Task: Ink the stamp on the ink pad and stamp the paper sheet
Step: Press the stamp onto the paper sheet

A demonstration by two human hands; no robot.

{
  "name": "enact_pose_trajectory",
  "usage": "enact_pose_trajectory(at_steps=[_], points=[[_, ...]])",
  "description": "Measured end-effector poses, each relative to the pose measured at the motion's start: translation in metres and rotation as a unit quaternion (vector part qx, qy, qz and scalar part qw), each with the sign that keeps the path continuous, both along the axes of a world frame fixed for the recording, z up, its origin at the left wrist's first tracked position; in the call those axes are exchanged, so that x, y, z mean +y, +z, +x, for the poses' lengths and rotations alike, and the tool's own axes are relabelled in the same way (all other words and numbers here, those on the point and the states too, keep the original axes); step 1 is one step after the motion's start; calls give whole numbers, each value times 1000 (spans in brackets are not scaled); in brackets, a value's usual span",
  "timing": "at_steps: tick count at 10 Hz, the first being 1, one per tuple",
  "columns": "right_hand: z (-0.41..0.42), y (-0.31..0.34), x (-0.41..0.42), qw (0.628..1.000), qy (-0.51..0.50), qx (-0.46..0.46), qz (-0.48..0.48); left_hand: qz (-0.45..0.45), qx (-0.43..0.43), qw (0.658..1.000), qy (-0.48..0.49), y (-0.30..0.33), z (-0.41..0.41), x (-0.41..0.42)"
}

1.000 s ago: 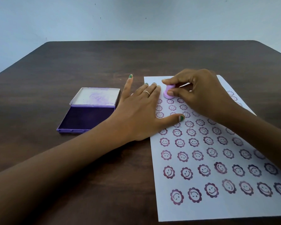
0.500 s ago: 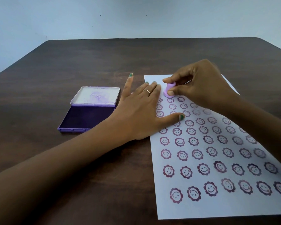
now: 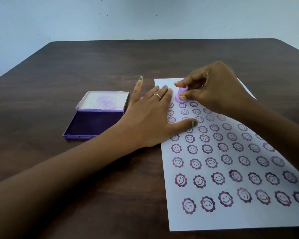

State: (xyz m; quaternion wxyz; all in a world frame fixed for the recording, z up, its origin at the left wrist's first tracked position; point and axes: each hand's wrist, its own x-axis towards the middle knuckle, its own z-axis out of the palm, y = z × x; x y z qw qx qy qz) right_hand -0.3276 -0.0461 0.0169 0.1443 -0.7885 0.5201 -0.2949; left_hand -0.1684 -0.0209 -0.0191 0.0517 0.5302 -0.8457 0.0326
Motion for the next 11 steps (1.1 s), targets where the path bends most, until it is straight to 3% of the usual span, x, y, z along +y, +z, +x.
enact_pose_trajectory(at_steps=[8,9,10,11], points=[[0,-9,5,999,3,-24,-22,-5,-3,1000,-1,0,0,1],[-5,-9,5,998,5,-69,-10,-13,-2,1000,-3,0,0,2],[-17,-5,1,970,-26,-243,16,-11,2,1000,-4,1,1,2],[-35,-3,-3,917,-44,-392,53,-5,-3,1000,-3,2,0,2]])
